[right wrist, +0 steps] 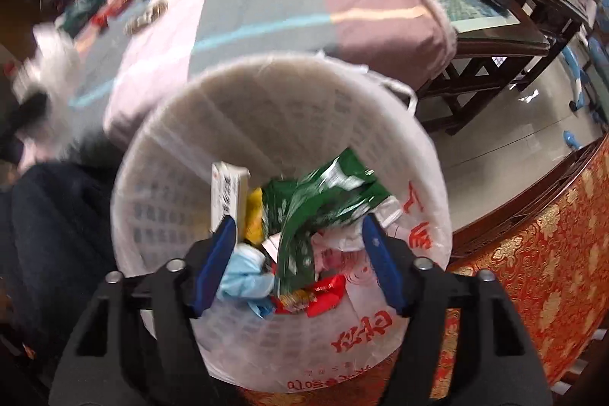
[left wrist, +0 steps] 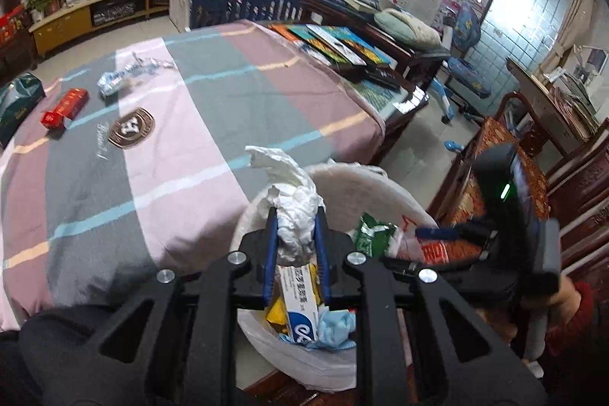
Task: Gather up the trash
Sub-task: 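Carry the tissue and green bag over the wastebasket and open both tools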
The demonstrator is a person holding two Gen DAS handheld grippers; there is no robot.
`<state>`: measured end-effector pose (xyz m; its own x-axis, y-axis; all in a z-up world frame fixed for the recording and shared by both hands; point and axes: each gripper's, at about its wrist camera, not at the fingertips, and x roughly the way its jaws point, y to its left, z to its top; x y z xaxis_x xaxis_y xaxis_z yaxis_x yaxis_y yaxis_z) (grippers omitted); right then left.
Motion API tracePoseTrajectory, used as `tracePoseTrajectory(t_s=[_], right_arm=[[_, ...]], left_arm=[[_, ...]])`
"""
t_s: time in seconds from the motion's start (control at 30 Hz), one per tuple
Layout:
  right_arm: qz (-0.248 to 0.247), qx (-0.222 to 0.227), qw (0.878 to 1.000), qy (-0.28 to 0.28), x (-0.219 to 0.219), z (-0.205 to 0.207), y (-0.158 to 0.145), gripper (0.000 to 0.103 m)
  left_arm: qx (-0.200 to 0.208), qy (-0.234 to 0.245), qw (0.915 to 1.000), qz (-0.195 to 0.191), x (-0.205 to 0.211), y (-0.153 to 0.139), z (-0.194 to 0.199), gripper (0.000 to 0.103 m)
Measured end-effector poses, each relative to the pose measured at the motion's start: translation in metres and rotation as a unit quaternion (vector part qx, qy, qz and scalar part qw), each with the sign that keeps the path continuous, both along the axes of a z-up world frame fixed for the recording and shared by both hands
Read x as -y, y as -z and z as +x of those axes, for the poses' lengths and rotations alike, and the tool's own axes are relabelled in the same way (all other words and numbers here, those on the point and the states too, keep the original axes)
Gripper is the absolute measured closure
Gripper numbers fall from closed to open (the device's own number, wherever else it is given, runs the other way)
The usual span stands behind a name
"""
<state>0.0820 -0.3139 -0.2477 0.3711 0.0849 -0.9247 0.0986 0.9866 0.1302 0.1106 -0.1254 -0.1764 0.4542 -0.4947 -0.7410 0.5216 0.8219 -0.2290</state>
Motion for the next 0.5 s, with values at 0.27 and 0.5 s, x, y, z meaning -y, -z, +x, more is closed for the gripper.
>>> tracePoseTrajectory(t_s=[0.27, 0.5], right_arm=[[0.064, 0.065, 0.991, 0.097, 0.045, 0.000, -0.035, 0.034], [0.090, 0.074, 0.985, 0.126, 0.055, 0.000, -0.037, 0.034]], left_arm=[[-0.079, 0.103, 0.9914, -0.014, 0.032, 0.037, -0.010, 0.082], [-0.074, 0.123, 0.9894, 0.018, 0.047, 0.049, -0.020, 0.028]])
